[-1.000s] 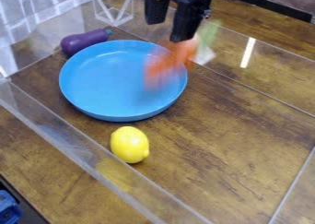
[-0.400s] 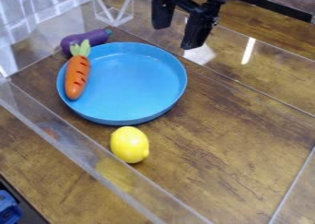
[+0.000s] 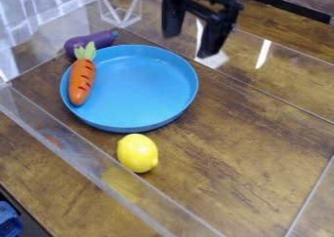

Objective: Move the carrot to the left side

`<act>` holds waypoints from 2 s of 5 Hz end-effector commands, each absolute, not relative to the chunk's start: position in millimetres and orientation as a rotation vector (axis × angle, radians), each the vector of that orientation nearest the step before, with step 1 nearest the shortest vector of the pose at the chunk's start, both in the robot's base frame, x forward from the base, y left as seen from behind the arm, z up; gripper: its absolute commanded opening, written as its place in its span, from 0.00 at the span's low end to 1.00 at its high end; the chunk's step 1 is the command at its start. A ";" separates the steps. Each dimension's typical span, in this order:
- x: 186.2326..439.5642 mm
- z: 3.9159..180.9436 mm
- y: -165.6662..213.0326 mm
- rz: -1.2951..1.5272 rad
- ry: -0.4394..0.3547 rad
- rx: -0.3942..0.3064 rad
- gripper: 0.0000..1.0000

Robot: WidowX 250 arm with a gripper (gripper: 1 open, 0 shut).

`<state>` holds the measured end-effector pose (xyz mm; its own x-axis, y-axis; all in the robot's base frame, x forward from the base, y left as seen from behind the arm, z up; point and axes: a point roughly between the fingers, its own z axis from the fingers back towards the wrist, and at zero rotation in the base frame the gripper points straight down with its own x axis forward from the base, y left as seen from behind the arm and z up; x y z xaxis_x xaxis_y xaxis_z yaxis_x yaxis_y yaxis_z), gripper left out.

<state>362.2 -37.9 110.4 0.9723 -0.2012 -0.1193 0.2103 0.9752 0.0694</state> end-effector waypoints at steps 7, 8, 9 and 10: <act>294.9 53.6 -62.9 -0.397 0.062 0.038 1.00; 291.3 48.0 -44.6 -0.417 0.056 0.044 1.00; 287.2 43.4 -26.0 -0.419 0.050 0.049 1.00; 286.1 45.2 -27.4 -0.420 0.044 0.045 1.00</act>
